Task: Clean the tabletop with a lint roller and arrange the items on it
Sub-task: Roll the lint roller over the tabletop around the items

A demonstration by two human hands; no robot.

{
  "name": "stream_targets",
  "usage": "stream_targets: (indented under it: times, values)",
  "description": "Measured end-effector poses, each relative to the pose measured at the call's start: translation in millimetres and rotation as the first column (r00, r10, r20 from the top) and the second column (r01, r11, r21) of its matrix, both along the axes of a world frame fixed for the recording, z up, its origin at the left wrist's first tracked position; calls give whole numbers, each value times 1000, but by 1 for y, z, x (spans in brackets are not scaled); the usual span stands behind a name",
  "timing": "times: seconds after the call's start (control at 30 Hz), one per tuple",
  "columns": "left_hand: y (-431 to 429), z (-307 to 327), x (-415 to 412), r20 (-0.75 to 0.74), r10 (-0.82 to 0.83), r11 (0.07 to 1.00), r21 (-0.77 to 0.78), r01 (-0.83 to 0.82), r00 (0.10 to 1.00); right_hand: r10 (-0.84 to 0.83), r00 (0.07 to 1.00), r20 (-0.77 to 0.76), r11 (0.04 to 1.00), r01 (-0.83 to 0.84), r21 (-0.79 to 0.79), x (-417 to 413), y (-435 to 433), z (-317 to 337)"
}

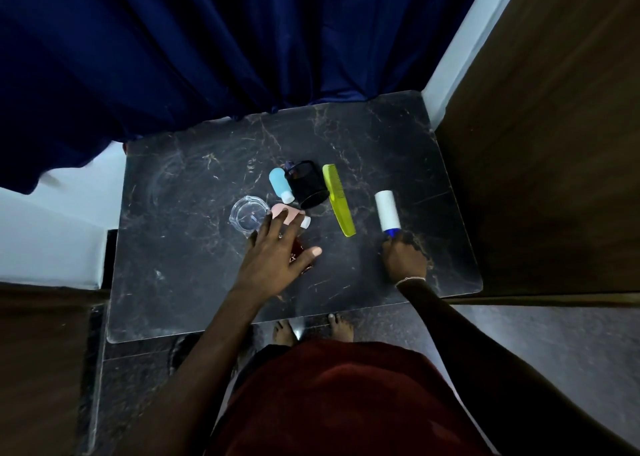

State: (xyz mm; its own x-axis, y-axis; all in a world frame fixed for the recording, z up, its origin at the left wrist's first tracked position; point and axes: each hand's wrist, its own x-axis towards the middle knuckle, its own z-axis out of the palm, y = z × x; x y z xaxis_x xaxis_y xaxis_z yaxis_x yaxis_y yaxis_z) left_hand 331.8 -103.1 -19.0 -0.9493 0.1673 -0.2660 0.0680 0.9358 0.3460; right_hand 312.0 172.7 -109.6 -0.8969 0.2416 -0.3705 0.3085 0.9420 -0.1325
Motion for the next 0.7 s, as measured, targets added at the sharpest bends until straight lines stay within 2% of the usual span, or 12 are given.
stream_targets:
  times: [0.17, 0.37, 0.57, 0.7]
  values:
    - [-8, -3, -2, 33, 20, 1000, 5, -20, 999, -203, 979, -3, 979, 202, -36, -1, 51, -5]
    - [-2, -4, -3, 25, 22, 999, 25, -23, 999, -284, 958, -33, 959, 283, -17, 7, 109, -5]
    - [5, -5, -3, 29, 17, 1000, 10, -17, 999, -320, 947, -40, 947, 318, -49, 7, 111, -4]
    - [6, -4, -2, 28, 17, 1000, 10, -17, 999, -249, 967, -57, 968, 247, -36, 4, 92, -2]
